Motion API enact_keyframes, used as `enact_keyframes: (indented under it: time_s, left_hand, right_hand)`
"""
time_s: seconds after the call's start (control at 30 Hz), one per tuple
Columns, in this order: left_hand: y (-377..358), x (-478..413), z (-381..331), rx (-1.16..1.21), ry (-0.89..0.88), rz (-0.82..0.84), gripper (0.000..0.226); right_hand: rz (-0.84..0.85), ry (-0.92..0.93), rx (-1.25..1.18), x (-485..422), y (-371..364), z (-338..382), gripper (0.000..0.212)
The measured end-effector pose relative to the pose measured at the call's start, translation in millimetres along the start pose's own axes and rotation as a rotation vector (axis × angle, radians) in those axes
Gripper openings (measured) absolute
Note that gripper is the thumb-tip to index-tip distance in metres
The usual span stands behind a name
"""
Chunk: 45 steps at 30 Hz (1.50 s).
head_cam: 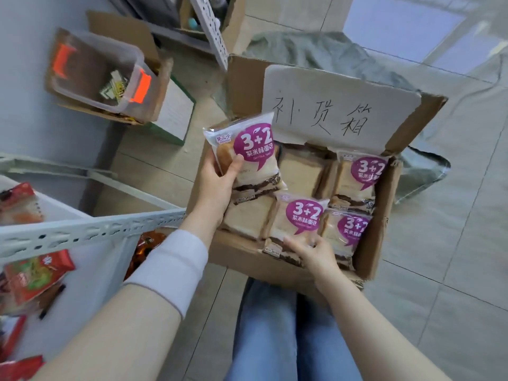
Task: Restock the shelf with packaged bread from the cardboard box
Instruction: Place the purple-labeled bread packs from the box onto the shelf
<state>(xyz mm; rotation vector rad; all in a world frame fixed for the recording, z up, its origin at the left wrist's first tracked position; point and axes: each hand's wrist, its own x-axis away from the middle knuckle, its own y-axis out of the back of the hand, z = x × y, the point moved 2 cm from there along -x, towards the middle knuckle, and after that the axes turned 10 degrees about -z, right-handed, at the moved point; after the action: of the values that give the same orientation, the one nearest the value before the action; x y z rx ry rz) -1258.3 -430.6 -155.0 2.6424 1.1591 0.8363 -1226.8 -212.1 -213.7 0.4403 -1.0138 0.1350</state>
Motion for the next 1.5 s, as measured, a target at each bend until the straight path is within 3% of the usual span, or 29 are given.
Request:
enact_keyframes:
  time_s: [0.13,0.4,0.47,0.63,0.8,1.0,1.13,1.3,1.5]
  left_hand:
    - [59,63,-29,0.138,-0.055,-0.119,0.031]
    - [232,247,-117,0.384,-0.261,-0.441,0.044]
    - [280,289,-130,0.429,-0.289,-0.518,0.035]
    - [396,362,-149,0.498,-0.348,-0.781,0.023]
    - [517,395,-148,0.522,-0.422,-0.953,0.022]
    - [643,368,-131,0.489,-0.445,-1.058,0.016]
    - [692,315,-130,0.478,-0.427,-1.045,0.013]
    - [745,224,-145,0.516,-0.433,-0.98,0.012]
    - [804,107,-165,0.508,-0.438,-1.036,0.013]
  right_hand:
    - [0.114,0.2,-0.053,58,27,16,0.025]
    - [0.613,0.406,0.065,248,56,52,0.042]
    - [0.714,0.491,0.135,299,52,62,0.042]
    - [0.893,0.722,0.243,413,5,86,0.04]
    - [1.024,0.929,0.27,512,-91,114,0.042]
    - [1.037,0.997,0.255,581,-219,141,0.031]
    - [0.898,1.059,0.251,591,-293,176,0.034]
    - [0.829,1.11,0.207,587,-389,241,0.022]
    - [0.794,1.17,0.21,577,-522,316,0.039]
